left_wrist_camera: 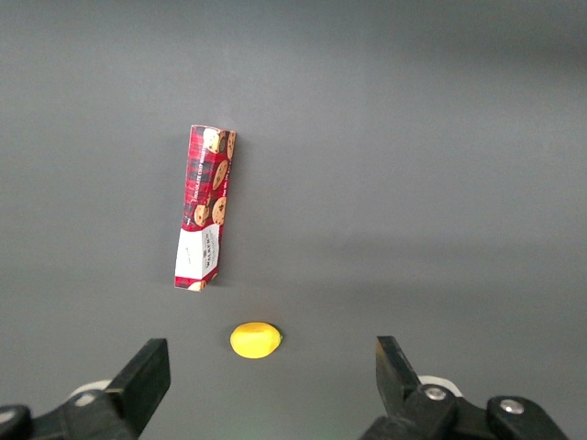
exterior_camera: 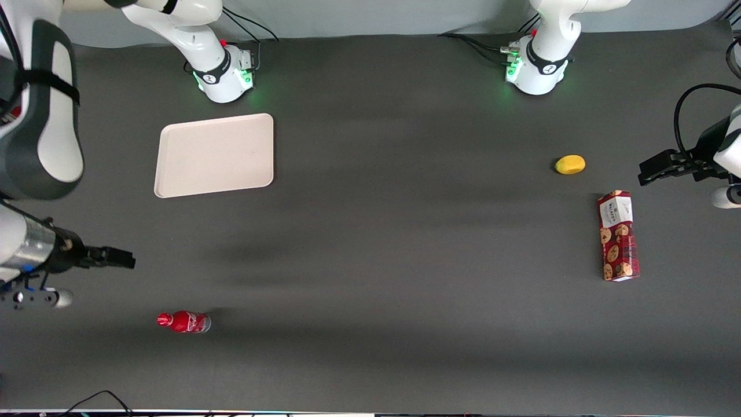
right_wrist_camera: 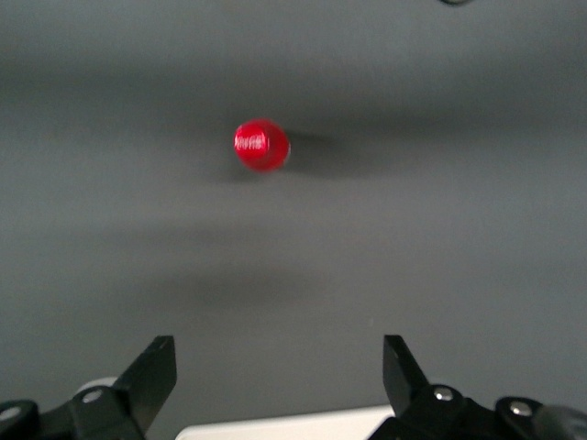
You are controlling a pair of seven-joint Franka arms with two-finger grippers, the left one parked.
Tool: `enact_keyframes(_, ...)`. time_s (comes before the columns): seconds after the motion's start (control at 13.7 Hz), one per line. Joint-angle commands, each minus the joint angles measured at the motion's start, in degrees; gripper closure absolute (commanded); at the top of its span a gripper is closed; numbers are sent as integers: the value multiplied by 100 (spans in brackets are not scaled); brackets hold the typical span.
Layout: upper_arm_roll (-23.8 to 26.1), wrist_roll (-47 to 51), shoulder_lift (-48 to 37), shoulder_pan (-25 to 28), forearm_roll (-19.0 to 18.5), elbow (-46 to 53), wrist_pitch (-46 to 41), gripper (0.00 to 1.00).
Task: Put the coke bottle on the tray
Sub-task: 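Move the open right gripper down over the red Coca-Cola bottle, then close the right gripper around the bottle's neck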
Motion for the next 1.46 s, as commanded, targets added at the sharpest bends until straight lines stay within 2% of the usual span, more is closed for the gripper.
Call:
enact_keyframes(0.0, 2, -108, 652, 58, -65, 544, 411, 0)
enact_keyframes(0.73, 37, -327, 1716, 172, -82, 570, 1844, 0)
enact_keyframes(1.24, 37, -275, 1875, 172, -38, 596, 1951, 0)
enact_keyframes(1.32, 37, -275, 1875, 172, -29, 596, 1934, 1)
enact_keyframes(1.39, 37, -283, 1866, 172, -29, 596, 1907, 8)
